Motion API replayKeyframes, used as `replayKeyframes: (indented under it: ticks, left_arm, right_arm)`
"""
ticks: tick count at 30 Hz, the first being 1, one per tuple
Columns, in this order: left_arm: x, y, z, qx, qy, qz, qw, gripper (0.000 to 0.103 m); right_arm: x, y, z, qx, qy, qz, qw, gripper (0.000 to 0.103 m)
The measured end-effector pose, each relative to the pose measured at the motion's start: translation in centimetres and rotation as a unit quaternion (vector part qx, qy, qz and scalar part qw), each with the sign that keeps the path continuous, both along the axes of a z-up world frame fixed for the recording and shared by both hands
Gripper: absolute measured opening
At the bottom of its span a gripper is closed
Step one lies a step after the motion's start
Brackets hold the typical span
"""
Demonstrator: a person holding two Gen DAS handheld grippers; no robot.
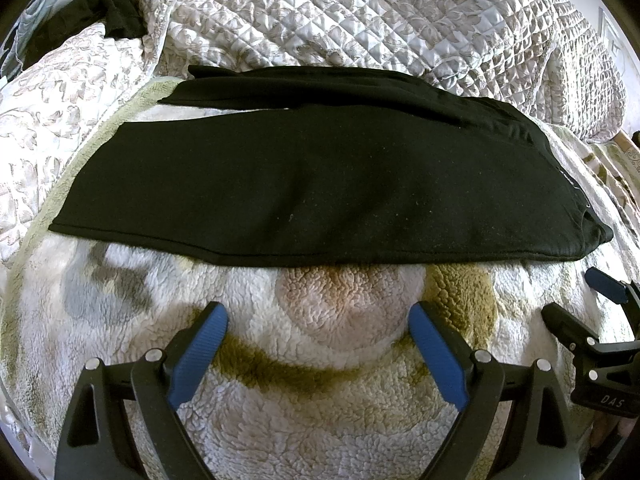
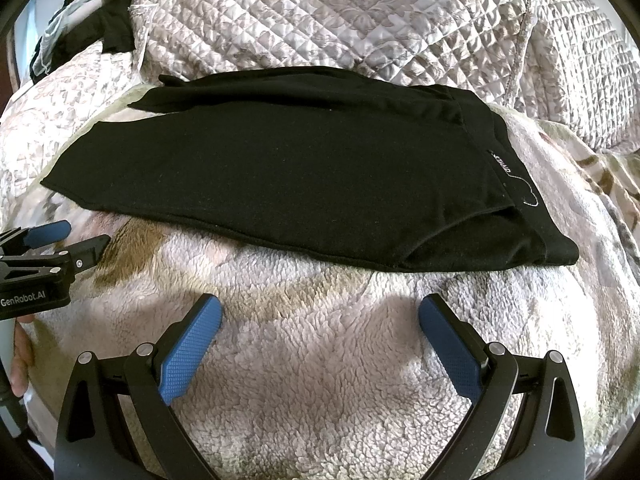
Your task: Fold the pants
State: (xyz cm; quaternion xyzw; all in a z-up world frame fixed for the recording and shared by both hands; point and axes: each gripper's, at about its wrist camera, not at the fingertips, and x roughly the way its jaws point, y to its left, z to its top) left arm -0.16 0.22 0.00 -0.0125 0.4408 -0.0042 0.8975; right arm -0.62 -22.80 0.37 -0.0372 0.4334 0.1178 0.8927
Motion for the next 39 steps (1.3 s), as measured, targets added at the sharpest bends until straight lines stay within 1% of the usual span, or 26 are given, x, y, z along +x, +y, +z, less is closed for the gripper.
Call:
replayKeyframes:
  ticks: [28, 39]
  left_arm:
    - [0.01, 0.14, 0.05, 0.000, 0.000, 0.000, 1.0000, 0.094]
    - [0.28, 0.32, 0.10, 0.003, 0.002, 0.002, 1.0000, 0.094]
  right_arm:
    - [0.11, 0.01, -0.04, -0.004, 0.007, 0.008, 1.000, 0.099]
    - [0.48, -0.25, -0.01, 0.001, 0.022, 0.015, 1.000, 0.100]
